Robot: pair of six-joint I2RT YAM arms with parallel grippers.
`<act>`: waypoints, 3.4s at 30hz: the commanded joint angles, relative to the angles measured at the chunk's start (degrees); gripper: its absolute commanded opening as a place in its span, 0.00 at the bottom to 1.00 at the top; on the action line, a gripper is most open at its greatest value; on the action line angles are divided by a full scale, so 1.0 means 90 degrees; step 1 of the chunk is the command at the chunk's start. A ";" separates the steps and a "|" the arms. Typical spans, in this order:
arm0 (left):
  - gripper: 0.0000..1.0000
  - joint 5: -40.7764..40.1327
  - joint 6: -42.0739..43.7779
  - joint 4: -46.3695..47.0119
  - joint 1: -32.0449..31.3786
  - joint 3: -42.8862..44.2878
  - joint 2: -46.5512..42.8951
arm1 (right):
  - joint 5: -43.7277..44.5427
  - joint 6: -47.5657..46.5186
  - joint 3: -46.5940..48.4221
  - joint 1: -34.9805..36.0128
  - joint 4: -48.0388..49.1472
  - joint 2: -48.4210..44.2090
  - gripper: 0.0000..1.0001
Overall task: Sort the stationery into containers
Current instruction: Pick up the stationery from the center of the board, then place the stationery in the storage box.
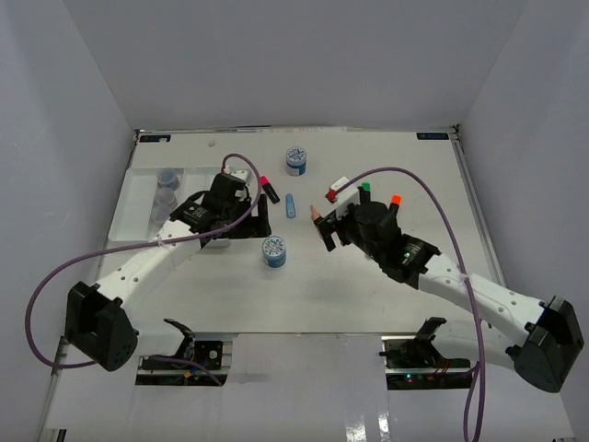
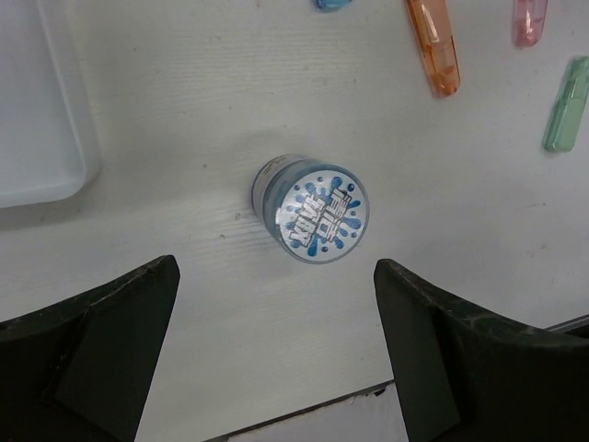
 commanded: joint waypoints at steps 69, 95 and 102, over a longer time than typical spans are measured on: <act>0.50 -0.1894 0.0186 -0.0545 0.5135 0.4916 0.3830 | -0.1496 0.0791 -0.1611 -0.1067 -0.0983 -0.2527 0.90; 0.87 -0.1386 0.0098 -0.0047 0.5321 0.6334 0.6100 | -0.1388 0.0713 -0.1504 -0.1077 -0.0983 -0.1736 0.90; 0.98 -0.1239 0.0166 -0.0300 0.5311 0.6041 0.5232 | -0.1505 0.0713 -0.1406 -0.1077 -0.1003 -0.1765 0.90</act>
